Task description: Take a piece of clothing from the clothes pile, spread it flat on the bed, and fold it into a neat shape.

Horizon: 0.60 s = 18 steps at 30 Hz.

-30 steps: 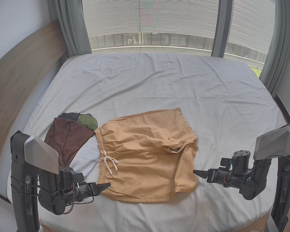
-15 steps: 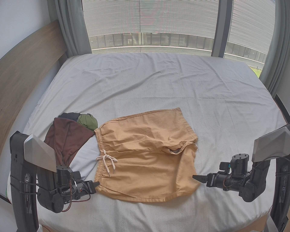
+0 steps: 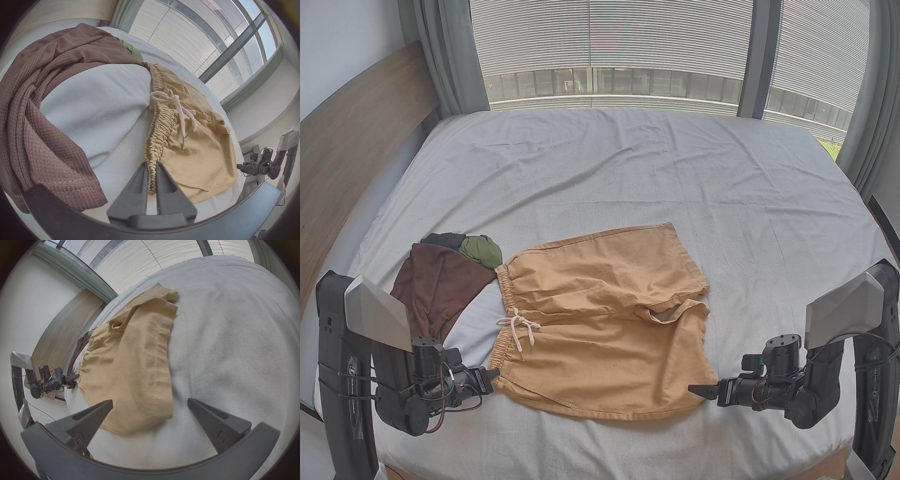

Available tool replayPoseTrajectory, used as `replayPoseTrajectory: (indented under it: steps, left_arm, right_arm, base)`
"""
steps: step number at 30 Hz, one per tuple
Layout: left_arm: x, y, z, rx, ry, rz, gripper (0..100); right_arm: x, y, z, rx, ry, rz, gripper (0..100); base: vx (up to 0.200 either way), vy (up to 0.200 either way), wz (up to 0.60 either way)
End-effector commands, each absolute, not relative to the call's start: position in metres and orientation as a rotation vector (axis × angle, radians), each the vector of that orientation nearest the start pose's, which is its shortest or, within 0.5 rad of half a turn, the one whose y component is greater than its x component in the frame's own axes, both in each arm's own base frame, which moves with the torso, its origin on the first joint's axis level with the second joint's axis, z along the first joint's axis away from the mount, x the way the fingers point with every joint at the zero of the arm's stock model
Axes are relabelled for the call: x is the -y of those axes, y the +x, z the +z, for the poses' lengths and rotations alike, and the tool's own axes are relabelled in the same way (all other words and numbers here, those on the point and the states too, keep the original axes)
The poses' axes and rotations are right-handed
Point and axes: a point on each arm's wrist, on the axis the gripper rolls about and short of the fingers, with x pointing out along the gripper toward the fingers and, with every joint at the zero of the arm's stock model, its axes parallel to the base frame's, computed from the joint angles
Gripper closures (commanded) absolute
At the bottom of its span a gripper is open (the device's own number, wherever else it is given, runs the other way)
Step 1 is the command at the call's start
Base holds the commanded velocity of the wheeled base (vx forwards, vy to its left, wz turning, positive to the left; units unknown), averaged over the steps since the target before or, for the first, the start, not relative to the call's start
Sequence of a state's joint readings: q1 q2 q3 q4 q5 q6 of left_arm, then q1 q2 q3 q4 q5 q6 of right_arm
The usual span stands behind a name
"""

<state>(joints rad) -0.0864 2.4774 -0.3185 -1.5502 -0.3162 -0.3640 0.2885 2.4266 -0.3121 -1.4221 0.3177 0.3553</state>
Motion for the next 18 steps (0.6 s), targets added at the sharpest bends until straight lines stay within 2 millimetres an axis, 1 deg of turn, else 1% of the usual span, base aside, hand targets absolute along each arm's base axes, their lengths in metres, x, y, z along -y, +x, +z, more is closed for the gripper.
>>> replayPoseTrajectory:
  steps: [1,3,6,12,13,18]
  left_arm:
    - [0.032,0.284,-0.060,-0.671,-0.418,-0.278,100]
    - [0.032,0.284,-0.059,-0.669,-0.418,-0.279,100]
    - [0.032,0.285,-0.059,-0.666,-0.418,-0.279,100]
    - [0.033,0.287,-0.059,-0.660,-0.417,-0.282,100]
    - [0.033,0.287,-0.059,-0.659,-0.417,-0.281,100]
    - [0.033,0.287,-0.059,-0.657,-0.416,-0.283,100]
  right_arm:
    - [-0.093,0.262,-0.064,-0.810,0.334,0.477,0]
    - [-0.096,0.262,-0.066,-0.788,0.334,0.492,0]
    - [-0.096,0.258,-0.070,-0.794,0.335,0.492,0]
    - [-0.096,0.255,-0.069,-0.806,0.334,0.494,0]
    - [-0.096,0.255,-0.068,-0.801,0.333,0.496,100]
    - [-0.095,0.256,-0.058,-0.770,0.335,0.504,100]
  base:
    - [0.000,0.000,0.00]
    - [0.000,0.000,0.00]
    - [0.000,0.000,0.00]
    - [0.000,0.000,0.00]
    - [0.000,0.000,0.00]
    - [0.000,0.000,0.00]
